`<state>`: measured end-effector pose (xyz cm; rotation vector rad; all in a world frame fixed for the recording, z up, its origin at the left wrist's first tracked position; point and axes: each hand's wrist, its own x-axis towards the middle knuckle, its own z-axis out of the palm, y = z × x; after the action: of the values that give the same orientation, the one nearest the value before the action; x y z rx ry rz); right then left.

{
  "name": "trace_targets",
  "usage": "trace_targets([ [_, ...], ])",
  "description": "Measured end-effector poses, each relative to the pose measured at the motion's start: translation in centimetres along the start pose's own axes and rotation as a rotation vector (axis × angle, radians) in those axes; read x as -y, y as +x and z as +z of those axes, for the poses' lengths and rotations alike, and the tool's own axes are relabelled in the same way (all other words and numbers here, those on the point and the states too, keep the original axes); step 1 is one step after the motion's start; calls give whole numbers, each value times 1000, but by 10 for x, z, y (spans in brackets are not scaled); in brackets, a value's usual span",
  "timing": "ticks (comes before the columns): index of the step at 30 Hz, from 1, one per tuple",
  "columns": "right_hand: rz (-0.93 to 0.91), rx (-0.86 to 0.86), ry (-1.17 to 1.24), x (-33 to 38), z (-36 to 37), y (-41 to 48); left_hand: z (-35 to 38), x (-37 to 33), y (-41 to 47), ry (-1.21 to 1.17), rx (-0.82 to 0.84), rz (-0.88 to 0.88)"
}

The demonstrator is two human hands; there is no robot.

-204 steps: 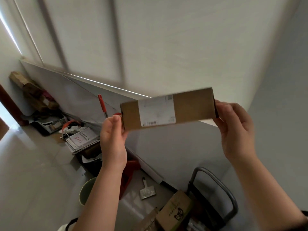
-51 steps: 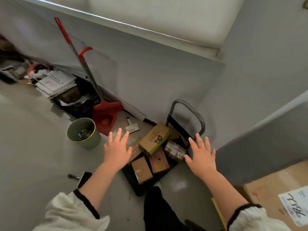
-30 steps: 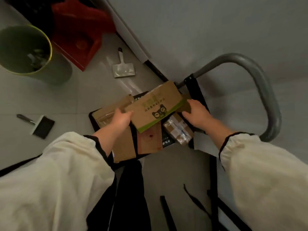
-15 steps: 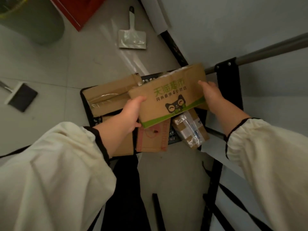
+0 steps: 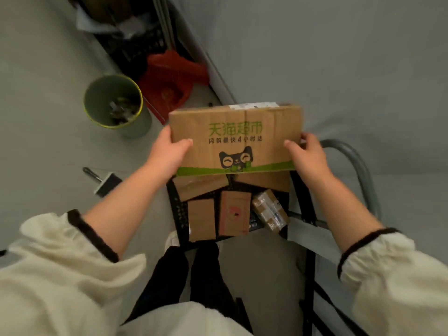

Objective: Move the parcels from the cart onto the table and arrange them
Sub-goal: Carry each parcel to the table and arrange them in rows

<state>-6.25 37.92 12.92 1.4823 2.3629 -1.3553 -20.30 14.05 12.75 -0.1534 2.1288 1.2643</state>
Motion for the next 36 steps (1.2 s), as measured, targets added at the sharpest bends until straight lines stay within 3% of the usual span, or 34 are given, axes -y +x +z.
trace_targets([
  [3, -111, -32, 55, 80, -23, -59, -75, -64, -38, 66, -139, 262],
  [7, -288, -91, 203, 160, -48, -147, -167, -122, -99, 12, -323, 479],
  [12, -524, -209, 327, 201, -55, -232, -233, -139, -158, -212, -369, 621],
  [20, -607, -122, 414, 223, -45, -275, -274, -125, -191, -278, -365, 675],
  [23, -578, -108, 482, 232, -45, -275, -283, -142, -209, -207, -433, 739],
  [28, -307, 14, 761, 236, -28, -252, -263, -181, -262, 145, -719, 1064],
  [31, -137, 92, 869, 231, -5, -241, -235, -187, -289, 317, -741, 1213],
  [36, -65, 77, 935, 223, 12, -238, -225, -183, -293, 309, -690, 1263],
])
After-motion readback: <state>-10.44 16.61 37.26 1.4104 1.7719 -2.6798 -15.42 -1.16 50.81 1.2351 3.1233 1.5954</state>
